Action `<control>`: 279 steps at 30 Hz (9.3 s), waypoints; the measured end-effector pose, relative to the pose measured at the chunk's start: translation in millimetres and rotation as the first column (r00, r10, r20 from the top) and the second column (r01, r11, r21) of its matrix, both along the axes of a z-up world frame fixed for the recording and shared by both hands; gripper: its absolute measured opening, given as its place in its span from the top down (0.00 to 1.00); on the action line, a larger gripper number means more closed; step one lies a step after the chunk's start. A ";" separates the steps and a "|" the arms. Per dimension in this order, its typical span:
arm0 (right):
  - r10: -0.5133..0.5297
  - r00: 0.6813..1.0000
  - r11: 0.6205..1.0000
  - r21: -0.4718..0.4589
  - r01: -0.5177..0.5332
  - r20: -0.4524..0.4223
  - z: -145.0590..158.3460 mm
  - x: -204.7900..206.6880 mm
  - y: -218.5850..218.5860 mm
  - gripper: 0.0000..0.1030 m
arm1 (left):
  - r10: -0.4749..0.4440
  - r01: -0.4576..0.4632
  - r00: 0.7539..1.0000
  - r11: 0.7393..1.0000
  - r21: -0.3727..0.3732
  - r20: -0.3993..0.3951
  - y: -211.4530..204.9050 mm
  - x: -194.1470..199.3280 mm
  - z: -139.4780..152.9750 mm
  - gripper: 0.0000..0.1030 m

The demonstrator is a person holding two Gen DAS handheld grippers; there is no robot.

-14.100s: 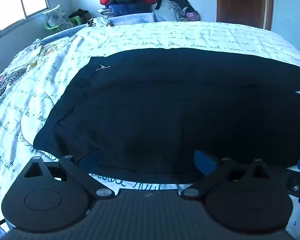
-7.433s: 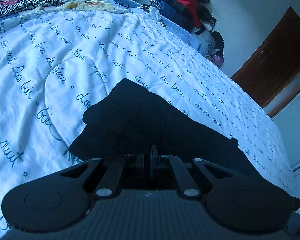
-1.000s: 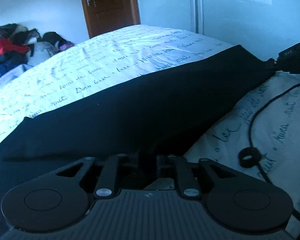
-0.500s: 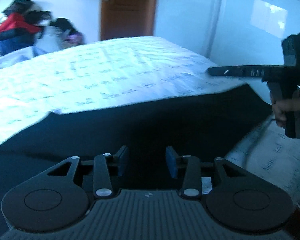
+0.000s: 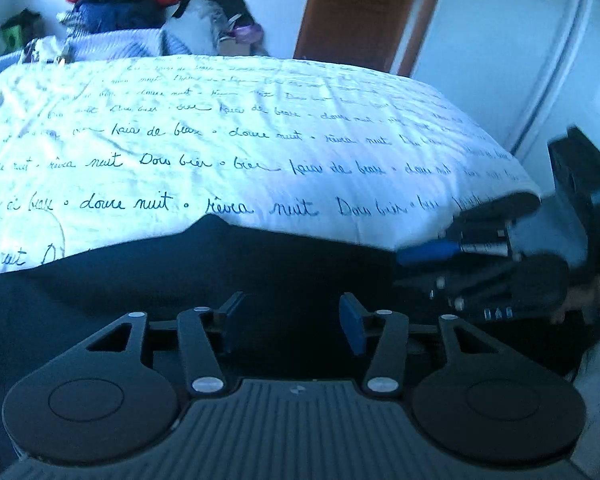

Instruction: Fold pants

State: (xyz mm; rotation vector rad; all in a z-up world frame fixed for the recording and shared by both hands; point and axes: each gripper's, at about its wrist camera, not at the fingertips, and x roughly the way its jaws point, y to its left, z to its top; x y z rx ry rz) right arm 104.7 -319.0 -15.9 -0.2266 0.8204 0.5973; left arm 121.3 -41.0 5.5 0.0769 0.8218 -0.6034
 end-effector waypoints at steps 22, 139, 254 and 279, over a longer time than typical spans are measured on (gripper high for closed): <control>0.398 0.791 0.762 -0.647 -0.003 0.465 -33.9 -100.8 92.3 0.96 | -0.003 -0.142 0.824 0.967 -0.212 -0.567 -44.5 97.7 -36.6 0.70; -0.808 0.589 0.579 0.166 0.798 -0.012 -8.9 -205.2 -152.6 0.93 | -0.414 0.382 0.902 0.898 0.218 0.123 -171.8 -97.2 -56.4 0.12; -0.553 0.737 0.796 -0.015 0.606 0.389 3.2 -177.7 -16.3 0.90 | -0.345 0.342 0.939 0.932 -0.117 0.001 -195.6 -81.4 -31.4 0.88; -0.579 0.756 0.809 0.096 0.580 0.305 -5.3 -164.7 -25.1 0.90 | -0.323 0.324 0.946 0.945 -0.048 0.029 -185.2 -83.1 -33.6 0.87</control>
